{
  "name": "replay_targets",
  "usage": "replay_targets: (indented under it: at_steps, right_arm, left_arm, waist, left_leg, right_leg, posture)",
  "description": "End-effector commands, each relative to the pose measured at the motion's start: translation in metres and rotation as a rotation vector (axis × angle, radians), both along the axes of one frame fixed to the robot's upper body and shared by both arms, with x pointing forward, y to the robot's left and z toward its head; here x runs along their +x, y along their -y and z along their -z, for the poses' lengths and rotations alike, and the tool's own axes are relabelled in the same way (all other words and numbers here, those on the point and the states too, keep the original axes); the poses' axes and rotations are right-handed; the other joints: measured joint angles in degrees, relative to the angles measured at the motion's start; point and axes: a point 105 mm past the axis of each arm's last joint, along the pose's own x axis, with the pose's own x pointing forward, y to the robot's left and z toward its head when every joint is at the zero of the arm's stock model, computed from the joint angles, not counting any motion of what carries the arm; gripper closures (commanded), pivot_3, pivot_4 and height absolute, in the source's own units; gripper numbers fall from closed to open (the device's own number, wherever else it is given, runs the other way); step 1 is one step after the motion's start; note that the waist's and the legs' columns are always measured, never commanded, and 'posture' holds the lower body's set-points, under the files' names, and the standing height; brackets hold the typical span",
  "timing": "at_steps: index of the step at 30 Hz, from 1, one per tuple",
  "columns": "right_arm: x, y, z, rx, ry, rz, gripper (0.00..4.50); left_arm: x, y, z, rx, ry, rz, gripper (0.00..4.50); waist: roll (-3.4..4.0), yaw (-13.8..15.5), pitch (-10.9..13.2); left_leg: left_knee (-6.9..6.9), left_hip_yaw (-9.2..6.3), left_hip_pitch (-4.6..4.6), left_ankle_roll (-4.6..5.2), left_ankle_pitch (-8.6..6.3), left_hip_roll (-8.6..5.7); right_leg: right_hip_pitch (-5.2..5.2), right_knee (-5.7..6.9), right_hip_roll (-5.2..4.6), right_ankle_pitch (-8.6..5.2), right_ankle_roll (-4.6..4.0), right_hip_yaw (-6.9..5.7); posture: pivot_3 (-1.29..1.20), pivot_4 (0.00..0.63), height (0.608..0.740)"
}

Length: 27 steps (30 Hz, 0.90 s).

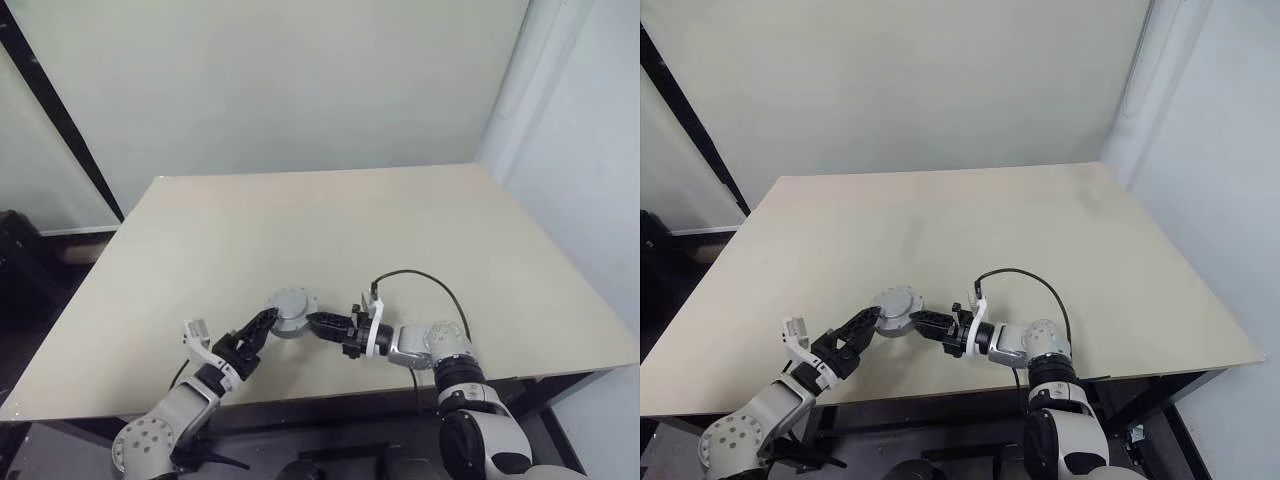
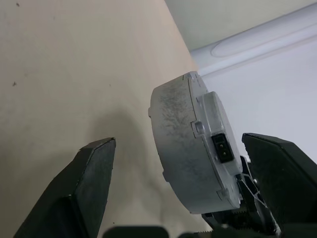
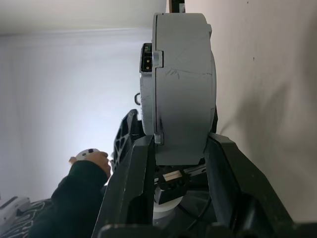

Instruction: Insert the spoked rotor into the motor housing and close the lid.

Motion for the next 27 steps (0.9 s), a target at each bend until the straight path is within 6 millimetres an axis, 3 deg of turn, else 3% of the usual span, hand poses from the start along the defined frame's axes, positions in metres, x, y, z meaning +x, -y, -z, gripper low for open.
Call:
replay_targets:
  at_steps: [1,13,16,21,27]
  right_arm:
    - [0.001,-0.014,-0.029,0.112,0.067,-0.018,3.30]
    - [-0.005,-0.015,-0.030,0.114,0.065,-0.051,3.30]
    - [-0.005,-0.015,-0.029,0.110,0.063,-0.051,3.30]
    - [-0.005,-0.013,-0.028,0.101,0.060,-0.048,3.30]
    - [-0.002,-0.014,-0.024,0.072,0.065,-0.025,3.30]
  left_arm:
    - [0.006,0.003,-0.007,-0.031,0.023,0.000,0.00]
    - [0.026,0.027,-0.009,-0.113,0.043,0.068,0.00]
    - [0.026,0.025,-0.007,-0.116,0.034,0.056,0.56]
    - [0.024,0.024,-0.006,-0.128,0.034,0.060,2.11]
    - [0.024,0.024,-0.006,-0.129,0.038,0.053,2.20]
  waist:
    - [0.00,0.01,0.00]
    - [-0.02,-0.01,-0.02]
    - [-0.02,0.01,-0.02]
    - [-0.02,0.01,-0.02]
    - [-0.02,0.01,-0.02]
  left_leg:
    - [0.02,0.00,0.00,0.00,0.00,0.00]
    - [0.19,-0.02,-0.02,0.01,0.00,-0.08]
    - [0.18,-0.01,-0.01,0.01,0.00,-0.07]
    - [0.20,-0.01,-0.02,0.01,0.00,-0.06]
    - [0.23,-0.01,-0.01,0.01,0.00,-0.06]
  right_leg:
    - [0.01,0.01,0.00,0.00,0.00,0.00]
    - [0.07,0.06,0.09,0.02,-0.01,0.07]
    - [0.06,0.06,0.15,0.03,-0.01,0.08]
    - [0.06,0.07,0.16,0.04,-0.03,0.08]
    - [0.07,0.09,0.17,0.04,-0.04,0.10]
  posture:
    - [0.00,0.000,0.740]
    - [0.00,0.000,0.740]
    - [0.00,0.000,0.740]
    - [0.00,0.000,0.740]
    - [0.00,0.000,0.740]
